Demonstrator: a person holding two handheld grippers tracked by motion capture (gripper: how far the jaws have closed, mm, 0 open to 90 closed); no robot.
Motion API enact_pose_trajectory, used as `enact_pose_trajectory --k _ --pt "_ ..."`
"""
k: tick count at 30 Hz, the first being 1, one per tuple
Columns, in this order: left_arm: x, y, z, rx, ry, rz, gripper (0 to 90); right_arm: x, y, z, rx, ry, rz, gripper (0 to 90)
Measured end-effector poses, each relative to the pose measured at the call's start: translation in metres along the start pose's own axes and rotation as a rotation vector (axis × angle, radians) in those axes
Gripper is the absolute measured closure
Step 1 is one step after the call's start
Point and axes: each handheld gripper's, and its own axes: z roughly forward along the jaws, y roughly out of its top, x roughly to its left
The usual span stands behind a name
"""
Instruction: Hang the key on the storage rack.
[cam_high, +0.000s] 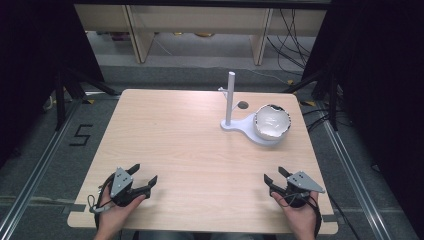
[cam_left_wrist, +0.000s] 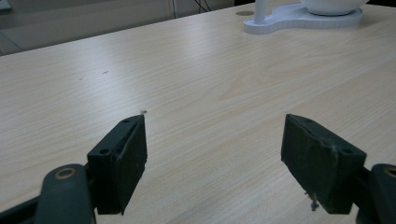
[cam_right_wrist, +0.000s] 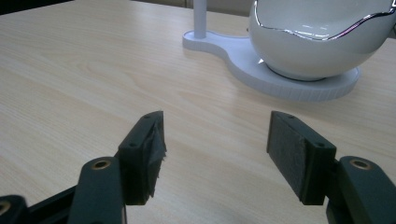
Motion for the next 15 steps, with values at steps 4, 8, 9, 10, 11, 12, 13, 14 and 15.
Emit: enact_pose_trajectory --k 4,8,9,10,11,12,13,14,15 --pt "0.001 0.0 0.0 0.001 -0.02 -0.017 25.3 -0.001 0.0 -0.002 0.0 -0.003 0.007 41.2" --pt "0.005 0.004 -0.004 0.031 -0.017 -0.016 29.3 -0.001 0.001 -0.006 -0.001 -0.008 0.015 44.2" --pt "0.008 0.008 -0.006 0.036 -0.016 -0.018 29.7 -0.002 0.001 -0.006 0.001 -0.013 0.009 44.2" --pt "0.012 0.011 -0.008 0.053 -0.016 -0.019 29.8 -0.002 0.001 -0.005 -0.007 -0.003 0.01 44.4" --pt "0.016 0.015 -0.01 0.064 -0.012 -0.029 29.9 -0.002 0.001 -0.005 -0.006 -0.002 0.018 44.5" --pt "0.021 0.019 -0.013 0.088 -0.01 -0.029 30.4 -0.002 0.001 -0.006 0.0 -0.009 0.015 44.5" --pt "0.026 0.022 -0.015 0.114 -0.008 -0.023 30.9 -0.003 0.002 -0.006 0.001 -0.007 0.02 44.6" --pt "0.031 0.026 -0.017 0.128 -0.013 -0.009 32.8 -0.002 0.002 -0.006 0.006 -0.008 0.025 44.7" --pt "0.036 0.03 -0.02 0.136 -0.013 -0.005 34.1 -0.003 0.001 -0.005 -0.003 -0.009 0.008 44.7"
